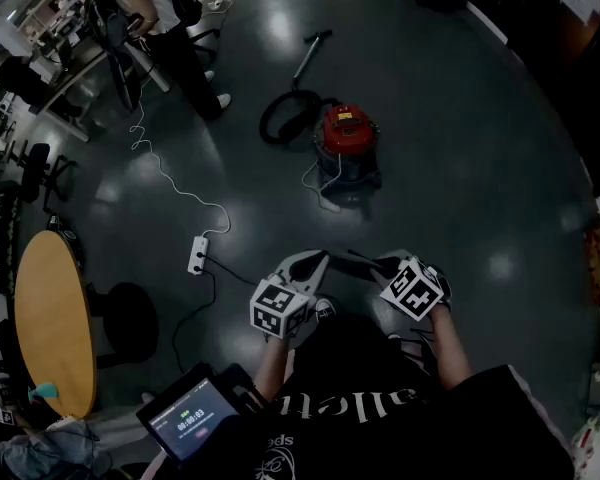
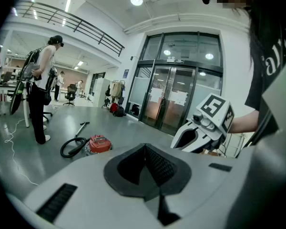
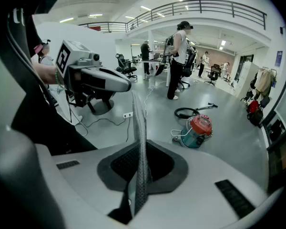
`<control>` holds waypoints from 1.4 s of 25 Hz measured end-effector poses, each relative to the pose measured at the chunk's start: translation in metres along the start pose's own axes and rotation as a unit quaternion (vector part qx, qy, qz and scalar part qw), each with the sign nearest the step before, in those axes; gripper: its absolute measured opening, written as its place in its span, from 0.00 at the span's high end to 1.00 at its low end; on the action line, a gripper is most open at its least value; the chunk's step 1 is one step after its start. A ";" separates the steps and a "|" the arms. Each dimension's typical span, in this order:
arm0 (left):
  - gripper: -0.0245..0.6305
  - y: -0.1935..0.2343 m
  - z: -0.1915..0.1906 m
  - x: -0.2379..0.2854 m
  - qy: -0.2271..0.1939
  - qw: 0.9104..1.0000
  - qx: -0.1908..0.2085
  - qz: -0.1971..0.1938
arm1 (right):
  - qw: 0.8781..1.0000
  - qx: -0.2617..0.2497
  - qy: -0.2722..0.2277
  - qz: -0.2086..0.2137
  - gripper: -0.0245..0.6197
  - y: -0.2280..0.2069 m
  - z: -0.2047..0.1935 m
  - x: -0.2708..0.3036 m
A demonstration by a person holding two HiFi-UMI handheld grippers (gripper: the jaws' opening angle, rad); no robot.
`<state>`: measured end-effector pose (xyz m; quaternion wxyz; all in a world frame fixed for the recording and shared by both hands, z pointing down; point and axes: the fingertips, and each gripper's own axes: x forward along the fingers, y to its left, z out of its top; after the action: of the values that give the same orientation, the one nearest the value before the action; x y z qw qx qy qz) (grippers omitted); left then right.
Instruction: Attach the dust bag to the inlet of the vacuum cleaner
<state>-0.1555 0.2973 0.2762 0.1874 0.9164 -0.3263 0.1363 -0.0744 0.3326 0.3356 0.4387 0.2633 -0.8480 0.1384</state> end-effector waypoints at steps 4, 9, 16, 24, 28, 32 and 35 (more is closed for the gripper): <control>0.95 0.044 0.006 -0.005 -0.007 1.000 -0.017 0.006 | 1.000 0.004 -0.003 -0.008 0.90 -0.013 0.027 0.023; 0.95 0.085 0.004 0.002 -0.012 0.999 -0.045 0.018 | 1.000 0.008 0.003 -0.018 0.90 -0.039 0.045 0.039; 0.95 0.111 0.009 0.038 0.001 0.998 -0.061 0.015 | 1.000 0.014 0.022 -0.013 0.90 -0.093 0.048 0.059; 0.95 0.150 0.038 0.119 0.012 0.994 -0.084 0.064 | 0.999 0.007 0.034 0.040 0.90 -0.191 0.034 0.085; 0.95 0.171 0.068 0.165 0.007 0.989 -0.097 0.108 | 0.995 -0.023 0.053 0.078 0.90 -0.244 0.020 0.098; 0.95 0.189 0.088 0.207 -0.009 0.984 -0.120 0.130 | 0.992 -0.056 0.064 0.095 0.90 -0.290 0.004 0.113; 0.95 0.206 0.085 0.240 0.016 0.986 -0.110 0.125 | 0.991 -0.063 0.067 0.100 0.90 -0.318 -0.005 0.130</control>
<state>-0.0981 -0.0183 0.3423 0.2739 0.8400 -0.4479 0.1367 0.0477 0.0309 0.4462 0.4944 0.1394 -0.8455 0.1455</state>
